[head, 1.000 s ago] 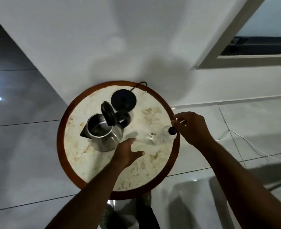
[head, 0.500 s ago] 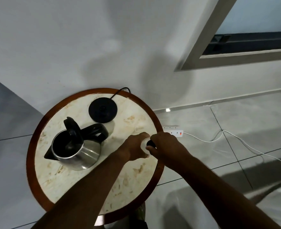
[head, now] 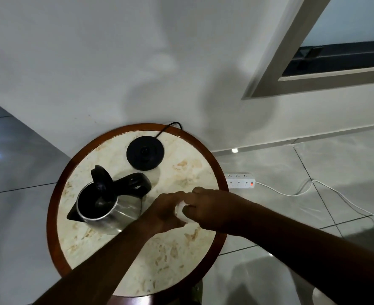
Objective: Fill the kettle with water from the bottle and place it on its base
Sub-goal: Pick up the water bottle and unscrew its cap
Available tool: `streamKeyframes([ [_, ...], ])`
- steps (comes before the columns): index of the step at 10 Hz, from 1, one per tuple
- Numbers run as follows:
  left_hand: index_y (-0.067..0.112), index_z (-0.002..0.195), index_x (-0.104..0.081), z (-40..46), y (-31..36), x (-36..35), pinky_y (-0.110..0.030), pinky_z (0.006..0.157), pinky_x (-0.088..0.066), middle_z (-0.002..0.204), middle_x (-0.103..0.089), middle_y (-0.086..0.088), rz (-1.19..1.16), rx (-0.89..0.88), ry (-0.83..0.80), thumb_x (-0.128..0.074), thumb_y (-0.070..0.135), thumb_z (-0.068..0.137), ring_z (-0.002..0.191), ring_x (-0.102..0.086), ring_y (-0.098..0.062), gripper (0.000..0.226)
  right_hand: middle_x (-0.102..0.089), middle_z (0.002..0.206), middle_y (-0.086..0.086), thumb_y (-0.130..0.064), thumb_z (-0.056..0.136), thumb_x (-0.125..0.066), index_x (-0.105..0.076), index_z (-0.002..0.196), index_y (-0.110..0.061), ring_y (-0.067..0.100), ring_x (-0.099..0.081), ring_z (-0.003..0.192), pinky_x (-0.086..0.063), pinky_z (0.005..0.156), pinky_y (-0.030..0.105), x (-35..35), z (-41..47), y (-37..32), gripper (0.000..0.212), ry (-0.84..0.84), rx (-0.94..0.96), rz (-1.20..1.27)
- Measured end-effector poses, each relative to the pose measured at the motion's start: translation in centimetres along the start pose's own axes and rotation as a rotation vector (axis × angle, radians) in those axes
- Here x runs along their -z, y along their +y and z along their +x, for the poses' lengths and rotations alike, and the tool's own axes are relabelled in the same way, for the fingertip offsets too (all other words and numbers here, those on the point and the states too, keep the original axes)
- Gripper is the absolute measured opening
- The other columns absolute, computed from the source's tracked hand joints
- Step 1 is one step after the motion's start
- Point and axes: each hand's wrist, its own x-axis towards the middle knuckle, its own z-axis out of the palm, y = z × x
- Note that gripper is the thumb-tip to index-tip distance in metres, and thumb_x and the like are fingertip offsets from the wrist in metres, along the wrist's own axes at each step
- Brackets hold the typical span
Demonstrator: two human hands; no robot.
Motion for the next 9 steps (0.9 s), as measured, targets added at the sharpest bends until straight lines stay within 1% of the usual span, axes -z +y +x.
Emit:
streamKeyframes([
  [1, 0.014, 0.115, -0.061, -1.1, -1.7, 0.1, -0.019, 0.074, -0.047, 0.109, -0.069, 0.002, -0.070, 0.030, 0.076, -0.071, 0.011, 0.072, 0.097, -0.063, -0.010, 0.044, -0.071, 0.101, 0.008, -0.016, 0.081, -0.069, -0.072, 0.088, -0.012, 0.016, -0.063, 0.075, -0.042, 0.049, 0.019, 0.4, 1.0, -0.7, 0.009, 0.052, 0.069, -0.136],
  [2, 0.010, 0.109, -0.065, -1.1, -2.4, 0.3, -0.024, 0.076, -0.051, 0.102, -0.070, -0.006, -0.180, 0.056, 0.073, -0.075, 0.004, 0.069, 0.095, -0.065, -0.019, 0.042, -0.069, 0.108, 0.016, -0.009, 0.088, -0.059, -0.069, 0.101, -0.002, 0.025, -0.064, 0.080, -0.047, 0.054, 0.026, -0.1, 2.0, -0.7, 0.018, 0.022, 0.092, -0.085],
  [3, 0.009, 0.108, -0.065, -1.0, -2.2, 0.4, -0.001, 0.066, -0.037, 0.103, -0.069, -0.008, -0.093, 0.030, 0.048, -0.075, 0.016, 0.071, 0.091, -0.063, -0.022, 0.039, -0.068, 0.109, 0.017, -0.006, 0.087, -0.061, -0.068, 0.106, -0.005, 0.027, -0.065, 0.085, -0.057, 0.063, 0.032, -0.5, 2.4, -0.5, 0.020, 0.071, 0.089, -0.131],
  [4, 0.021, 0.123, -0.052, -1.3, -2.5, 0.3, 0.001, 0.064, -0.035, 0.108, -0.067, 0.005, -0.051, 0.006, 0.096, -0.075, 0.027, 0.070, 0.089, -0.060, -0.005, 0.058, -0.063, 0.112, 0.021, -0.009, 0.094, -0.048, -0.060, 0.117, -0.005, 0.035, -0.061, 0.094, -0.055, 0.077, 0.045, -1.3, 3.2, -0.5, 0.026, 0.025, 0.028, -0.038],
  [5, 0.026, 0.122, -0.052, -1.1, -2.7, 0.0, -0.018, 0.079, -0.052, 0.111, -0.067, 0.007, -0.126, 0.043, 0.091, -0.076, 0.028, 0.067, 0.098, -0.064, -0.008, 0.060, -0.056, 0.084, 0.004, -0.024, 0.094, -0.038, -0.060, 0.106, -0.012, 0.027, -0.055, 0.078, -0.052, 0.075, 0.045, -1.1, 3.8, -0.8, 0.028, 0.034, -0.142, 0.229],
  [6, 0.024, 0.114, -0.059, -0.8, -2.9, -0.1, -0.034, 0.084, -0.055, 0.105, -0.070, 0.002, -0.149, 0.054, 0.067, -0.077, 0.024, 0.064, 0.096, -0.066, -0.018, 0.052, -0.058, 0.079, 0.010, -0.011, 0.079, -0.063, -0.066, 0.090, -0.004, 0.027, -0.056, 0.069, -0.052, 0.065, 0.030, -0.2, 2.6, -1.0, 0.014, 0.088, -0.105, 0.148],
  [7, 0.023, 0.117, -0.055, -0.8, -3.1, -0.6, -0.029, 0.080, -0.056, 0.111, -0.069, 0.001, -0.179, 0.078, 0.051, -0.073, 0.025, 0.065, 0.098, -0.066, -0.017, 0.055, -0.070, 0.095, 0.013, -0.007, 0.066, -0.083, -0.068, 0.096, -0.002, 0.019, -0.068, 0.075, -0.055, 0.062, 0.021, -0.7, 1.8, -1.4, 0.034, 0.128, -0.105, 0.120],
  [8, 0.022, 0.119, -0.053, -1.0, -2.9, -0.6, -0.018, 0.073, -0.047, 0.111, -0.067, 0.002, -0.096, 0.057, 0.049, -0.068, 0.037, 0.065, 0.100, -0.065, -0.017, 0.058, -0.066, 0.108, 0.020, -0.018, 0.082, -0.072, -0.057, 0.119, -0.002, 0.026, -0.067, 0.083, -0.060, 0.064, 0.033, -1.7, 2.2, -1.9, 0.043, 0.108, -0.096, 0.108],
  [9, 0.026, 0.110, -0.055, -0.8, -3.1, -0.5, -0.023, 0.073, -0.053, 0.105, -0.069, 0.001, -0.167, 0.032, 0.079, -0.066, 0.040, 0.057, 0.095, -0.066, -0.018, 0.057, -0.069, 0.080, 0.008, -0.026, 0.074, -0.078, -0.070, 0.092, -0.009, 0.017, -0.064, 0.060, -0.054, 0.046, 0.024, -1.2, 2.6, -2.2, 0.026, 0.035, -0.134, -0.101],
])
